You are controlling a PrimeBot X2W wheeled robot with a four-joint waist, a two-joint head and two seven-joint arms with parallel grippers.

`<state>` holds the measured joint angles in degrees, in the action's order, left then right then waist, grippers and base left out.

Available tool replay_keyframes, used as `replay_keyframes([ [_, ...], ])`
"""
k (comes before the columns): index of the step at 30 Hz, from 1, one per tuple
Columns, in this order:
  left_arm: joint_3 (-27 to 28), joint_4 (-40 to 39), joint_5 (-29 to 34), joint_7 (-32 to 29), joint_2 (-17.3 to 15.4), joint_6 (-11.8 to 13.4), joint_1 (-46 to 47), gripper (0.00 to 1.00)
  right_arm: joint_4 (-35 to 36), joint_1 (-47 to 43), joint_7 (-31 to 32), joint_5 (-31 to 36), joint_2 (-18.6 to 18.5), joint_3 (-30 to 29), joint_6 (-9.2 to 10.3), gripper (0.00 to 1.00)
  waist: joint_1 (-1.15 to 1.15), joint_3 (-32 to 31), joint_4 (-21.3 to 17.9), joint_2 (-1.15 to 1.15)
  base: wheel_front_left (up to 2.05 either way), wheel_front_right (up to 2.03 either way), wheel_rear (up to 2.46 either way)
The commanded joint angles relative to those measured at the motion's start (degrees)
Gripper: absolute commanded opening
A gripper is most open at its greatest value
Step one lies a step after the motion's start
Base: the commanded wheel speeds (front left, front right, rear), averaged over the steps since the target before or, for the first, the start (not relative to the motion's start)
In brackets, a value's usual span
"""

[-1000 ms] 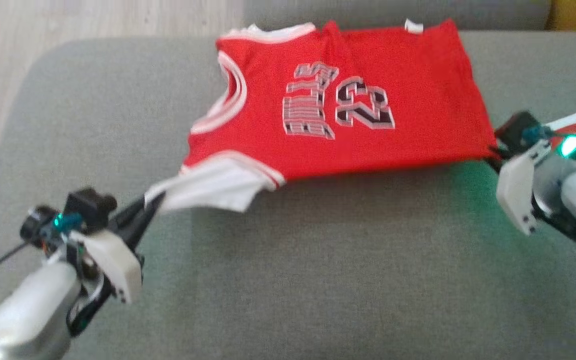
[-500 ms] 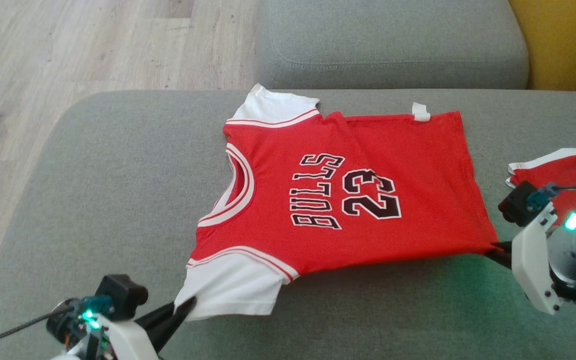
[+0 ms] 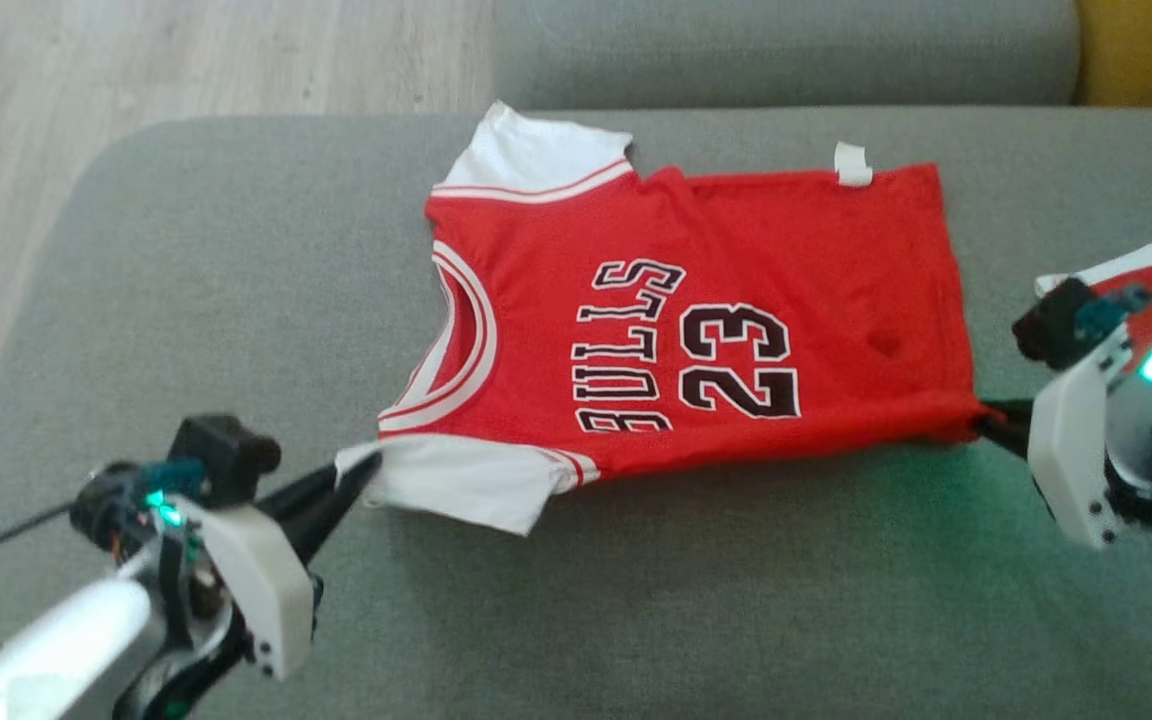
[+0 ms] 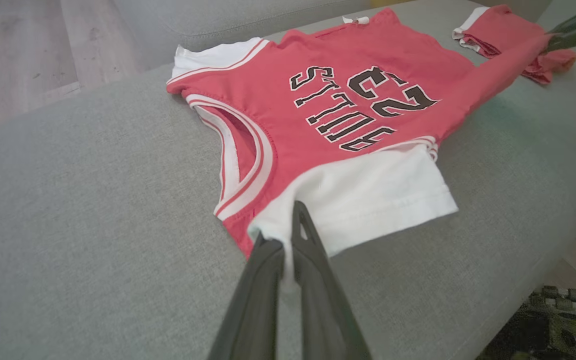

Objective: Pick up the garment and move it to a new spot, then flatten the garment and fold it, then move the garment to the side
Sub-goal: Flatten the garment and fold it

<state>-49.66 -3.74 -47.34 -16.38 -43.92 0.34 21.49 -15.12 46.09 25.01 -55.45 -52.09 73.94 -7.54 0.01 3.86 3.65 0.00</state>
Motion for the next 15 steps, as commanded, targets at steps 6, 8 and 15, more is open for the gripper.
replay_keyframes([
  [6, 3.15, 6.28, 1.66, -2.23, 0.6, -2.96, 10.18, 0.0, -2.08, 3.73, -0.46, -0.7, 1.24, -1.0, 0.05, 0.0, -0.01, 4.19, -1.32, 0.0, 0.0, 0.0, 0.0],
  [8, 3.03, 7.6, 1.95, -2.42, 1.06, -3.37, 11.28, 0.0, -2.38, 4.19, -0.28, -0.65, 1.61, -0.97, 0.05, 0.0, -0.01, 4.68, -1.48, 0.0, 0.0, 0.0, 0.0],
  [15, 1.6, 16.87, 4.97, -2.46, 3.98, -5.76, 18.8, 0.0, -3.96, 7.52, 0.61, 0.05, 4.2, -0.79, 0.05, 0.0, -0.01, 8.24, -2.8, 0.0, 0.0, 0.0, 0.0],
])
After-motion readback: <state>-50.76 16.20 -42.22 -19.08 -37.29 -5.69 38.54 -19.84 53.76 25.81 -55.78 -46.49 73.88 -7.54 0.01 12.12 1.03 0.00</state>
